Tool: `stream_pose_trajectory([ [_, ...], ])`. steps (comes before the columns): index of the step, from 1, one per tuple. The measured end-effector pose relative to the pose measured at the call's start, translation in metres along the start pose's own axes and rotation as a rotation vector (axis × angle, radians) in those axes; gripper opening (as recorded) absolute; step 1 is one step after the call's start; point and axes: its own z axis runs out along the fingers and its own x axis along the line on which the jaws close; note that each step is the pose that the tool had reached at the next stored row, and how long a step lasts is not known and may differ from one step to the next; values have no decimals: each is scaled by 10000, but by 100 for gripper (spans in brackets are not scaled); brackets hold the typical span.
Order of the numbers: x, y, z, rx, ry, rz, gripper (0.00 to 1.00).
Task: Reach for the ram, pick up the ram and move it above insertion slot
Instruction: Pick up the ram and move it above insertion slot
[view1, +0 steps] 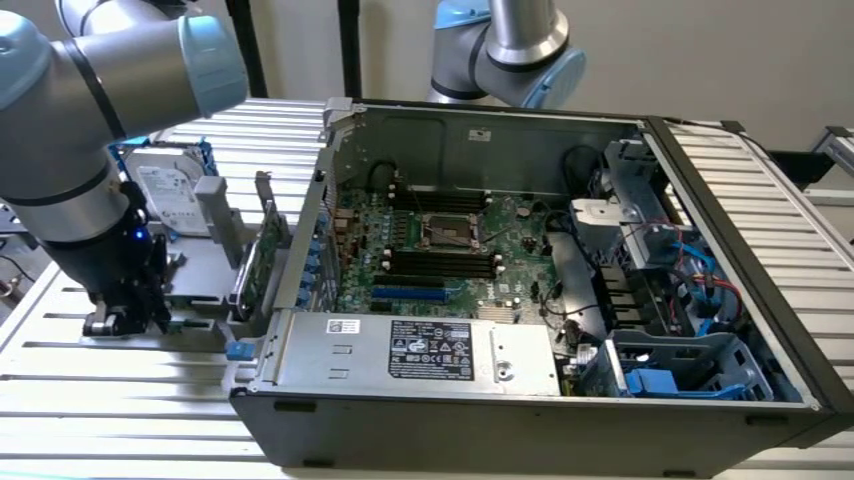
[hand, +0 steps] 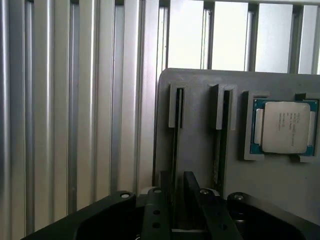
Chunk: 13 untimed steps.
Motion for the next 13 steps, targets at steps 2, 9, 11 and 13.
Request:
stream_pose_trajectory([
  [2, 0, -3, -1, -19, 0, 0, 22],
  [9, 0, -12, -1, -136, -5, 1, 14],
  [11, 1, -13, -2, -156, -5, 2, 14],
  [13, 1, -13, -2, -160, -5, 2, 14],
])
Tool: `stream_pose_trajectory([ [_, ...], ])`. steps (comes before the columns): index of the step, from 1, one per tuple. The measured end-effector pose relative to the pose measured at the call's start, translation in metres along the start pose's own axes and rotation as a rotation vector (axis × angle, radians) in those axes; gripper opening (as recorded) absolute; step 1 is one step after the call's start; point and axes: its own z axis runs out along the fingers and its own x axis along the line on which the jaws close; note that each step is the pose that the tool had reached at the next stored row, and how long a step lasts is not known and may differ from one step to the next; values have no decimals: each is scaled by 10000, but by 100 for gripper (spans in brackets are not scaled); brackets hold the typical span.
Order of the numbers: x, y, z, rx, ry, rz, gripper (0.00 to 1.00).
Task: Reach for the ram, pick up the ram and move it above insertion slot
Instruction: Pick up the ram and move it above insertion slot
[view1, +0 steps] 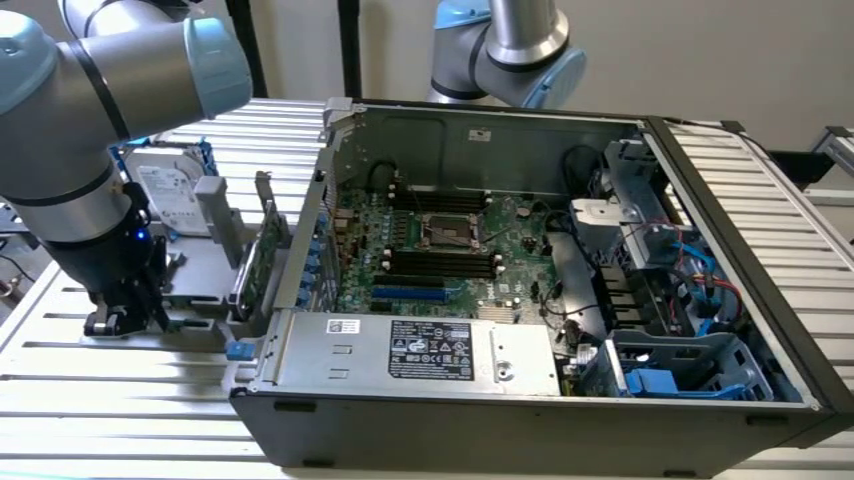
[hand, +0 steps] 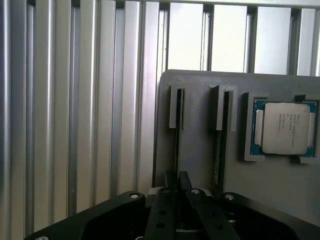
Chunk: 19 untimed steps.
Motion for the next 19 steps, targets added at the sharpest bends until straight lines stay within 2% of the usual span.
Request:
stream_pose_trajectory([
  [11, 0, -9, -18, 2, -1, -1, 14],
  [19, 0, -7, -107, 1, -1, 0, 14],
])
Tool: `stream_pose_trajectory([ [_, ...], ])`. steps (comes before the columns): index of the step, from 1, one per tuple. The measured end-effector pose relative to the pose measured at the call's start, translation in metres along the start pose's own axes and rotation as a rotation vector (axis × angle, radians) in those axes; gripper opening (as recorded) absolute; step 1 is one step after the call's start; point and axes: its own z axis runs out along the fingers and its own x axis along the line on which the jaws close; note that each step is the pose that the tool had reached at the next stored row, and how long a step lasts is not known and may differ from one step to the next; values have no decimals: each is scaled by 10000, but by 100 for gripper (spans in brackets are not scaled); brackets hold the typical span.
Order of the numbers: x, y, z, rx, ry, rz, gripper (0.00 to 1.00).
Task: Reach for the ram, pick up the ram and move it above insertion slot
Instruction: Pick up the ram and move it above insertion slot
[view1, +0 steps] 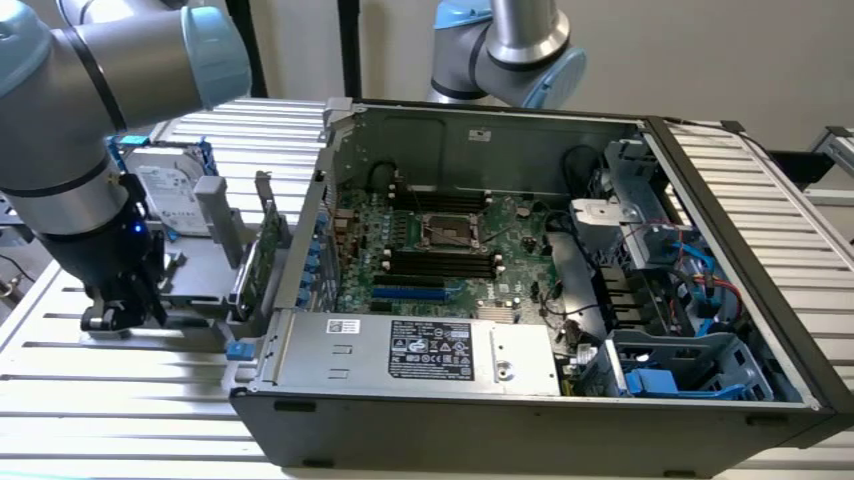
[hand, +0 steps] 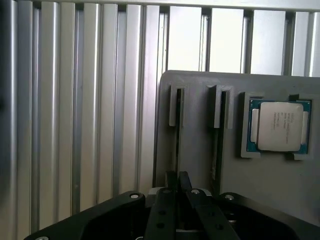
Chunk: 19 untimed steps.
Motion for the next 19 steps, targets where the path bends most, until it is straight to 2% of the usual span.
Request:
stream_pose_trajectory([
  [4, 0, 2, -81, -1, 1, 0, 14],
  [8, 0, 6, -206, -1, 0, 0, 14],
  [14, 0, 5, -470, -1, 2, -16, 14],
  [19, 1, -31, -700, 0, 3, -63, 14],
])
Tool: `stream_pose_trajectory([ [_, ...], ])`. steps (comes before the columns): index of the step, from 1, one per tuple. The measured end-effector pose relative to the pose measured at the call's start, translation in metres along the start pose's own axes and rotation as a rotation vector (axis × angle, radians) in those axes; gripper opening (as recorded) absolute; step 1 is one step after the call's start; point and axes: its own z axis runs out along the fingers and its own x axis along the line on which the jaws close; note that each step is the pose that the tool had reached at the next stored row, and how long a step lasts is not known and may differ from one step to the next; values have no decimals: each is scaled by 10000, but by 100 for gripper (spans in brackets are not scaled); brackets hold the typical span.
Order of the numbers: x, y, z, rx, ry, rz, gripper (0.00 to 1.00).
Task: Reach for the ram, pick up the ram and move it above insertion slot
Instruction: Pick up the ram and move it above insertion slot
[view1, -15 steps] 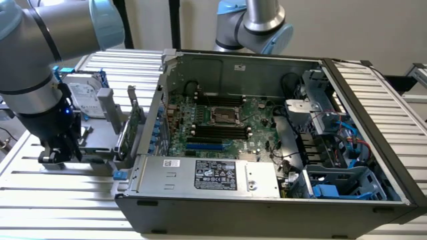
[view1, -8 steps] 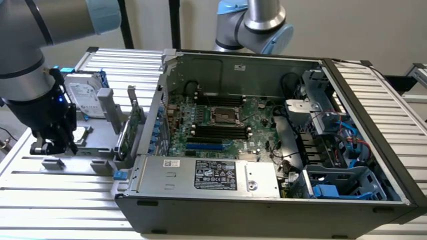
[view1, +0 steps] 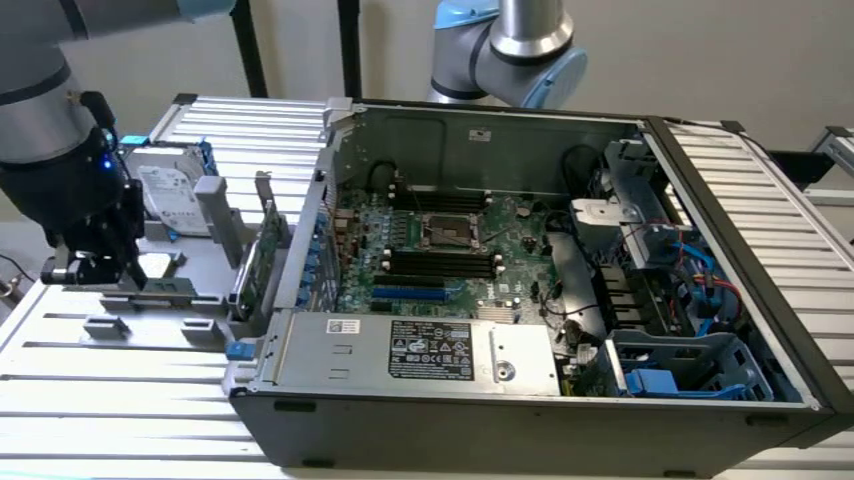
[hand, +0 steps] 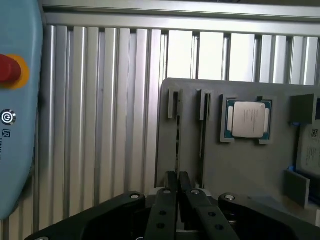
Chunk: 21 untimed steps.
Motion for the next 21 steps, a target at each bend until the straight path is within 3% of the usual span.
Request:
stream_pose_trajectory([
  [6, 2, -74, -278, -1, 2, -62, 14],
  [13, 8, -225, -602, -2, -40, -167, 14],
  [18, 13, -355, -833, -7, -76, -230, 14],
  [21, 17, -479, -974, -24, -110, -251, 14],
])
